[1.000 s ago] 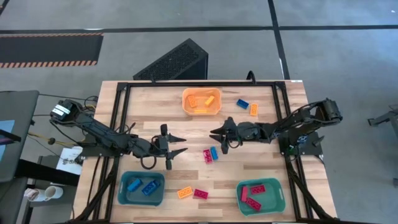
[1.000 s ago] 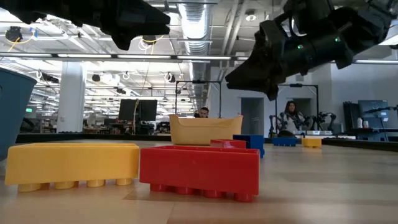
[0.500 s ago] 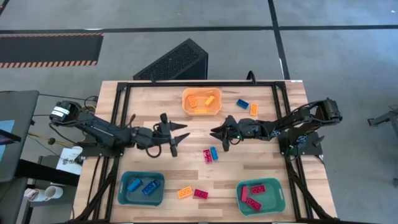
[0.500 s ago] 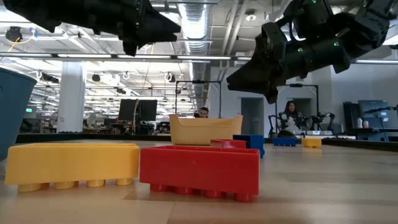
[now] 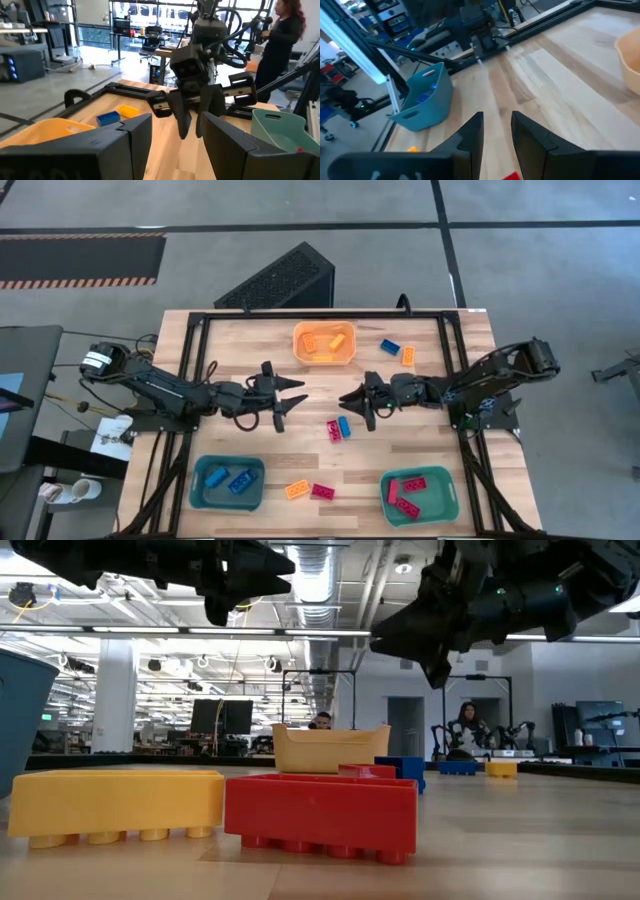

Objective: Sort & place blocks by color
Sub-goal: Put the blue game piece into the blue bin

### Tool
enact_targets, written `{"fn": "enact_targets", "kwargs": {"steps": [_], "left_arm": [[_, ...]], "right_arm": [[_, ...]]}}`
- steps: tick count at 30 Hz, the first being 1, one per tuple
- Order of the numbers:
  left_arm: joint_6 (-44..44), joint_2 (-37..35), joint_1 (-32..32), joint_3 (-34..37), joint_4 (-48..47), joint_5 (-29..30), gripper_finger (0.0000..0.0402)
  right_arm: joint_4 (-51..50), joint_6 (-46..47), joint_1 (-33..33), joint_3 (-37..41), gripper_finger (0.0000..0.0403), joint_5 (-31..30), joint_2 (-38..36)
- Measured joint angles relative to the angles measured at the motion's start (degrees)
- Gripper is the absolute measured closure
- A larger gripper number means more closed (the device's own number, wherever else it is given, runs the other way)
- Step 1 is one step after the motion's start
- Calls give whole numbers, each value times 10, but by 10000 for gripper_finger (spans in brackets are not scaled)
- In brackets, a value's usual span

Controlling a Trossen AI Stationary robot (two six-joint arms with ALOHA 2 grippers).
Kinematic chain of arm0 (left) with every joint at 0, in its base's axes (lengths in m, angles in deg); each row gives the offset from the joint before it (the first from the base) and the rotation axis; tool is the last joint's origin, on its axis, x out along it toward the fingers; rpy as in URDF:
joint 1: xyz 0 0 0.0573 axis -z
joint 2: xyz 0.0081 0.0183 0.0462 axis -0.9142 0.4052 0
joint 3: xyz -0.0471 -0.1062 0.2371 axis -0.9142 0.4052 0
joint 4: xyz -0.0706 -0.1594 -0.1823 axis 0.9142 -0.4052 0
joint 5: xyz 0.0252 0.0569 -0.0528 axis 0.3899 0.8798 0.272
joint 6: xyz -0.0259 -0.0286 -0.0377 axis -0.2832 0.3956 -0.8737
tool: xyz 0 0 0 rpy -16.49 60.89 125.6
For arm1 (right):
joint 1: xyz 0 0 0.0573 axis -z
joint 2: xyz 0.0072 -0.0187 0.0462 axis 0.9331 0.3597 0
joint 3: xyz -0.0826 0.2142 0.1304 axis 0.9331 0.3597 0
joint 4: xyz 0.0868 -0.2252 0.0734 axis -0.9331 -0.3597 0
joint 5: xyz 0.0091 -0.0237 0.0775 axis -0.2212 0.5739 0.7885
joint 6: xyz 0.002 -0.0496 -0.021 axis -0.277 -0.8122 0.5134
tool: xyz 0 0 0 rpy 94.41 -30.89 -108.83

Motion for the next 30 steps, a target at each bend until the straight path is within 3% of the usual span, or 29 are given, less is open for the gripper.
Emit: {"fn": "enact_targets", "kwargs": {"steps": [6, 18, 30], "left_arm": [[-26, 0, 18, 0, -15, 0, 246], [-61, 0, 71, 0, -40, 0, 246], [-78, 0, 102, 0, -51, 18, 246]], "right_arm": [[1, 0, -27, 0, 282, -4, 0], [23, 1, -93, 0, 282, -92, 0], [33, 1, -131, 0, 282, -97, 0]]}}
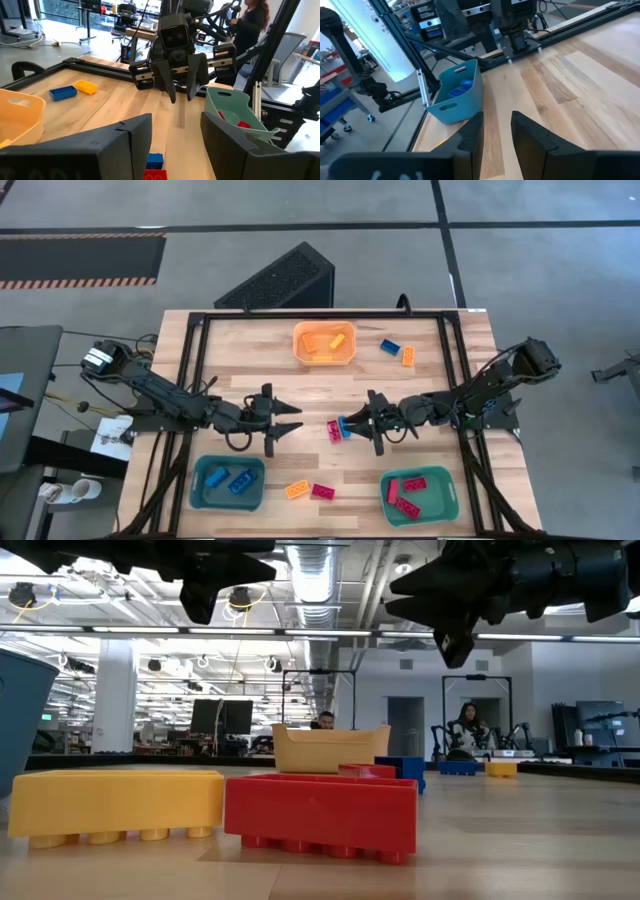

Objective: Sort & place blocks by color
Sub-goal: Put the blue game piece into the blue bin

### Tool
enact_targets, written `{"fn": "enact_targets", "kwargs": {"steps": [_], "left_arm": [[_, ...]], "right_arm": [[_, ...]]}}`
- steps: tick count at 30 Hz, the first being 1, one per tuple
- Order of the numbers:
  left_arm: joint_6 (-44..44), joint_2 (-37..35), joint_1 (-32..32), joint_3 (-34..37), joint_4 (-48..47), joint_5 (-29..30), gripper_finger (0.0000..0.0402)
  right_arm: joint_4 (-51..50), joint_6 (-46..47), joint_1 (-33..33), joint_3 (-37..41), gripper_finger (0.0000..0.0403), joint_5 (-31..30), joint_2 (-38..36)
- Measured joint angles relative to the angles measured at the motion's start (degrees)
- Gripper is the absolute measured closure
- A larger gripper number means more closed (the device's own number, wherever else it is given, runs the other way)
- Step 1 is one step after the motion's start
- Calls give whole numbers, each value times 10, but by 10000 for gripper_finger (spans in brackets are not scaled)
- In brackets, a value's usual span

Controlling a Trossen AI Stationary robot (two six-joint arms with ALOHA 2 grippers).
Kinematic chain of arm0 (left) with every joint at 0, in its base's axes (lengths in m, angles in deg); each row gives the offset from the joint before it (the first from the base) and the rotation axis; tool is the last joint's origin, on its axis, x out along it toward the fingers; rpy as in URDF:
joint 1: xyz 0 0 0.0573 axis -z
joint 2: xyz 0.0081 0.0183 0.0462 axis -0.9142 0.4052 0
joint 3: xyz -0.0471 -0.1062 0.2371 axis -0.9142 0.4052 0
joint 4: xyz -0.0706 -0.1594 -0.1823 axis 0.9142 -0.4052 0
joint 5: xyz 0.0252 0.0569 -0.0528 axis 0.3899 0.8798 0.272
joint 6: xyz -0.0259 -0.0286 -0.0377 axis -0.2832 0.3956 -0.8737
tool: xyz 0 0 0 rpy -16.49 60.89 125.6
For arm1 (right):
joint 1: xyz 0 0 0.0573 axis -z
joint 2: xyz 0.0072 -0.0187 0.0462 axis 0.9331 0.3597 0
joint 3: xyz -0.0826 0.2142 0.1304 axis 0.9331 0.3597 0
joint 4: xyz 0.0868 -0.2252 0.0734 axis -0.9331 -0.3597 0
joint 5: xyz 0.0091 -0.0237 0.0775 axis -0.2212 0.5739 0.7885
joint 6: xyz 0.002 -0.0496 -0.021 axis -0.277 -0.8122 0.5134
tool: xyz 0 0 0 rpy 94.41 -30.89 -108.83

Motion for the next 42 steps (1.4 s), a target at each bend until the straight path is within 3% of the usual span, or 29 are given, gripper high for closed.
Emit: {"fn": "enact_targets", "kwargs": {"steps": [9, 14, 26, 31, 35, 42], "left_arm": [[5, 0, 0, 0, -3, 3, 246], [12, 5, 0, 0, -5, 17, 246], [9, 5, -3, 0, -8, 18, 246], [9, 5, -3, 0, -12, 18, 246], [8, 5, -3, 0, -12, 18, 246], [6, 5, -3, 0, -12, 18, 246]], "right_arm": [[1, -27, -1, 0, 282, -1, 0], [-7, -46, 4, 0, 282, -44, 0], [-37, -45, 23, 0, 282, -58, 0], [-105, 2, 27, 0, 282, -113, 0], [-156, 57, 39, 0, 282, -121, 0], [-168, 62, 43, 0, 282, -148, 0]]}}
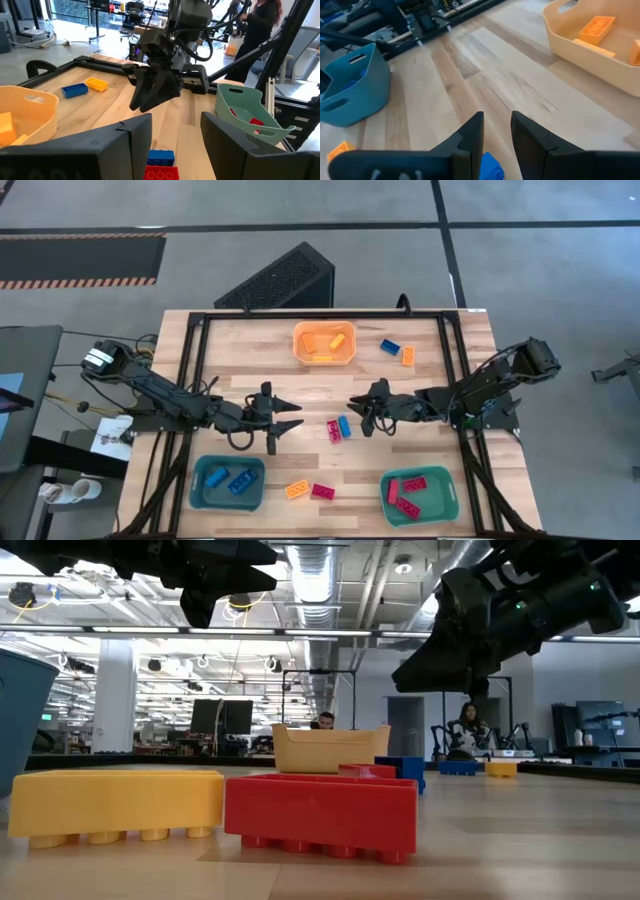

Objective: Sort & place blocks by color
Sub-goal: Put the blue game piece into the blue bin

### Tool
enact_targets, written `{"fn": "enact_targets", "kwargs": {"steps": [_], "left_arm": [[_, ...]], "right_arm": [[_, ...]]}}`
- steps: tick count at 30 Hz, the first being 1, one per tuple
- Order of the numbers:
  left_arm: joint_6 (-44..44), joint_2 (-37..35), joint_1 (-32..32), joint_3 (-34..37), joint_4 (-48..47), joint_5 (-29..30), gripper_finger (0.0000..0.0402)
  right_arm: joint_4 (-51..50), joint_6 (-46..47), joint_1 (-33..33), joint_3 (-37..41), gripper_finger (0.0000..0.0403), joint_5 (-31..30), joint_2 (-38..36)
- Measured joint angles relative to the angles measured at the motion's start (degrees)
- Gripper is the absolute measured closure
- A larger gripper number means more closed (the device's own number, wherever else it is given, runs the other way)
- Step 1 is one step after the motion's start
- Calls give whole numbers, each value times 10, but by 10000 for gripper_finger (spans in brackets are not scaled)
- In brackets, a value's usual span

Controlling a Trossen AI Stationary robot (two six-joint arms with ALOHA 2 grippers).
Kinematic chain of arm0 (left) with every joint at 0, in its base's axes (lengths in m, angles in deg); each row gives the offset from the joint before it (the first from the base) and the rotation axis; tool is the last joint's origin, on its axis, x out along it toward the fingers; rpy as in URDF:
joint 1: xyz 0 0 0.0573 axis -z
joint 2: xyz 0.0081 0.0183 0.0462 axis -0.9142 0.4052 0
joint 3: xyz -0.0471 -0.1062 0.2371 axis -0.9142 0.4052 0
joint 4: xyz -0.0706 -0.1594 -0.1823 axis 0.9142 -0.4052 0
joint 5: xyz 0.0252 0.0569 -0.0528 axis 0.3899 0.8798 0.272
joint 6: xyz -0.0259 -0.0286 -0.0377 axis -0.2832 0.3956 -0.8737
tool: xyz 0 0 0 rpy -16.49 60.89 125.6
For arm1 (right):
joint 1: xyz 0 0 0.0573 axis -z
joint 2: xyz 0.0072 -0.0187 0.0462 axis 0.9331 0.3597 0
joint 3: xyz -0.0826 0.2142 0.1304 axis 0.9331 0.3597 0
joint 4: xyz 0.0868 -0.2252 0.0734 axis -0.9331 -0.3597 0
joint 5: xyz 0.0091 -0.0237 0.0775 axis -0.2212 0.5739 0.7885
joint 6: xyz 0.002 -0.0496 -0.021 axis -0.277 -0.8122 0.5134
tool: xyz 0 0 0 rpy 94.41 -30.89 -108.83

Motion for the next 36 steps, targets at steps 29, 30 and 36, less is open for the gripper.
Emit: {"fn": "enact_targets", "kwargs": {"steps": [29, 30, 36], "left_arm": [[-10, 0, 0, 0, -9, -4, 246], [-10, 0, 0, 0, -9, -4, 246], [-10, 0, 0, 0, -11, -4, 246]], "right_arm": [[-320, -98, 188, -28, 282, 73, -172], [-328, -117, 206, -28, 282, 75, -185], [-355, -241, 301, -28, 257, 66, -227]]}}
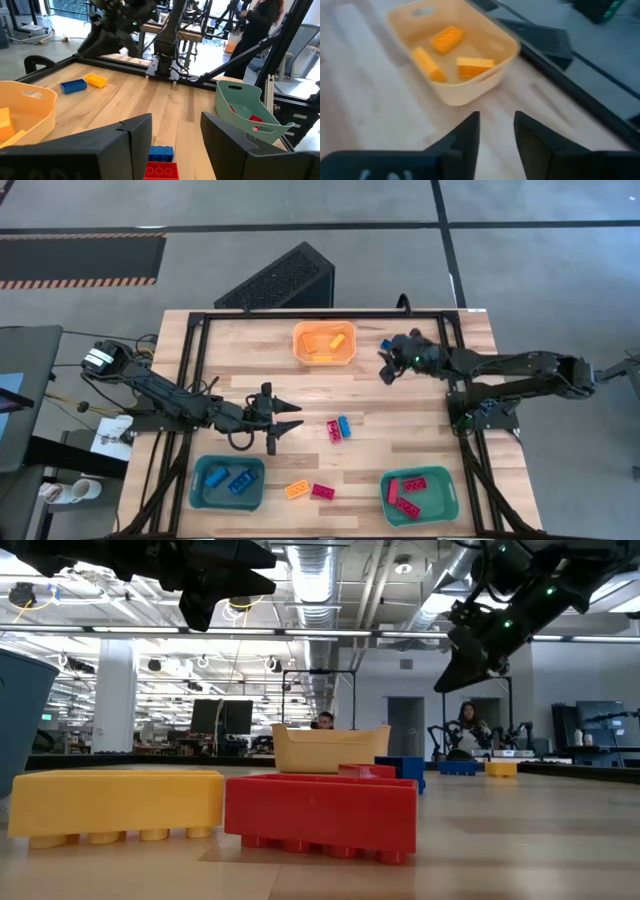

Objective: Sort & place blocks by color
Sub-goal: Put the blue game piece into the blue bin

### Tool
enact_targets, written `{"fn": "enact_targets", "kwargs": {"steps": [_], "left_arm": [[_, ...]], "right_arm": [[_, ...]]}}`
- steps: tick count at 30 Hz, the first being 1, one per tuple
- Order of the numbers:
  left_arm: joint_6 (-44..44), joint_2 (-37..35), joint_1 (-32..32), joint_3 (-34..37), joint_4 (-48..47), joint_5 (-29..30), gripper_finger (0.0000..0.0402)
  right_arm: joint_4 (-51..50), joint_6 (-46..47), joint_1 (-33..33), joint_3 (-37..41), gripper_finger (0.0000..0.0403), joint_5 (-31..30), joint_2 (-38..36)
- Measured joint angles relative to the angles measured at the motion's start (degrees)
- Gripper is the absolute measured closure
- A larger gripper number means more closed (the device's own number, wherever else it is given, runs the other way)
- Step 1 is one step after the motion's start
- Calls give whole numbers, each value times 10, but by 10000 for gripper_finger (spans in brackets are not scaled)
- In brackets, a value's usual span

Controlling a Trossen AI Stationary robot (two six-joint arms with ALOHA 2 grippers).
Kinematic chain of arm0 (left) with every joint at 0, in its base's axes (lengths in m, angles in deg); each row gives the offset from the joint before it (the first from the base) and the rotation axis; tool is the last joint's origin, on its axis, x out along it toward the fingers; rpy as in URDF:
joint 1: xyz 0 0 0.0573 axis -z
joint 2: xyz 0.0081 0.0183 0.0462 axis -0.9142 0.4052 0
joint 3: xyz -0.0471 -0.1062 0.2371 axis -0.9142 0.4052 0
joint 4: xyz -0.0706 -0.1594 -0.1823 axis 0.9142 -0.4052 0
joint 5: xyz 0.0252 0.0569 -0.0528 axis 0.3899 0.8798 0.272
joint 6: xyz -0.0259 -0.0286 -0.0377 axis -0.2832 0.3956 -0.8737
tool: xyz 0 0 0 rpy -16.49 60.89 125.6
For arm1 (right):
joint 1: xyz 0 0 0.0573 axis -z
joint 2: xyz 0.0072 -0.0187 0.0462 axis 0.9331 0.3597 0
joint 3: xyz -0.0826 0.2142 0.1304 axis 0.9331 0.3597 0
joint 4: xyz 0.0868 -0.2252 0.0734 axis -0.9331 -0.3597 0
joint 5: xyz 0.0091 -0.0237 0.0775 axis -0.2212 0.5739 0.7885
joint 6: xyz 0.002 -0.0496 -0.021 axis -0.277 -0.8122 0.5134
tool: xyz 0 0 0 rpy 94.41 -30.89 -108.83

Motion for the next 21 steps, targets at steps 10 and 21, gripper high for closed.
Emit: {"fn": "enact_targets", "kwargs": {"steps": [10, 21], "left_arm": [[0, 0, 0, 0, -3, 0, 246], [0, 0, 0, 0, -4, 0, 246]], "right_arm": [[-62, 13, 144, 0, 105, 14, 39], [-104, -28, 227, -77, 69, 107, 107]]}}
